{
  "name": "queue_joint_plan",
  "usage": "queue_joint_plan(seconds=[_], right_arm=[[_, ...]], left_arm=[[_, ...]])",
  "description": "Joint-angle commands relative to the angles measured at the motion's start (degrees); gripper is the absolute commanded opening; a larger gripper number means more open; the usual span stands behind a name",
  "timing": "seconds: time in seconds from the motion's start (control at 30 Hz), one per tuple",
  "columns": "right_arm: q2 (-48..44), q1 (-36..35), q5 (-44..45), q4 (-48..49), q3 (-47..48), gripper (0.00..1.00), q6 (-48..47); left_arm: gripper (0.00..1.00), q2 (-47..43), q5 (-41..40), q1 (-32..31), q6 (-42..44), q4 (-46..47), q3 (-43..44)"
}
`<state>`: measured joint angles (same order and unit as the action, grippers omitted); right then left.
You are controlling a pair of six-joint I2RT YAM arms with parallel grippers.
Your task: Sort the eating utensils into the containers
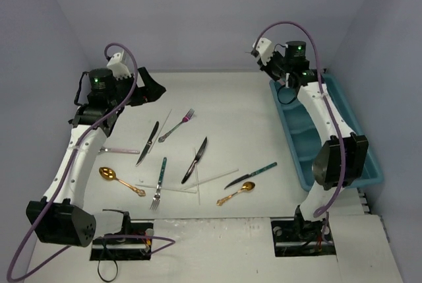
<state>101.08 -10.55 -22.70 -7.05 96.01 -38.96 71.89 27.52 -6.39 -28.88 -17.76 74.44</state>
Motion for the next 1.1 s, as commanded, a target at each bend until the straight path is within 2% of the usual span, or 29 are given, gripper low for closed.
queue_joint_plan(seconds=[0.0, 0.1, 0.2, 0.33, 0.53, 0.8, 1.0, 1.07], right_arm=[[-3.64, 5.24, -2.22, -2.83, -4.43, 0.00, -42.21], [-2.18, 11.89, -2.08, -5.35, -5.92, 0.00, -56.44], [0.85, 15.40, -1.16, -6.06, -6.10, 0.00, -64.86], [6.12, 18.45, 0.82, -12.42, -1.57, 0.00, -74.84], [11.47, 20.87, 1.14, -17.05, 3.46, 0.00, -81.66], [14.86, 20.31, 1.34, -18.88, 5.48, 0.01, -82.86], [15.50, 20.17, 0.16, -18.88, 6.85, 0.40, -81.86], [15.35, 20.01, 0.03, -18.85, 6.97, 0.48, -81.51]], left_arm=[[0.89, -1.58, 1.64, -0.29, 3.28, 2.29, -1.66], [0.89, -1.49, 1.13, -0.38, 4.18, 2.30, -2.47], [0.89, -1.25, 0.89, -0.31, 4.44, 2.80, -3.49], [0.89, -0.46, 0.72, -0.22, 4.55, 2.91, -3.86], [0.89, -0.70, 0.10, -0.20, 4.53, 3.26, -5.30], [0.89, -1.05, -1.39, -0.03, 4.97, 2.47, -6.19], [0.90, -3.14, -3.70, 1.27, 5.32, 1.34, -8.21], [0.90, -3.46, -4.52, 2.22, 5.23, 0.37, -8.50]])
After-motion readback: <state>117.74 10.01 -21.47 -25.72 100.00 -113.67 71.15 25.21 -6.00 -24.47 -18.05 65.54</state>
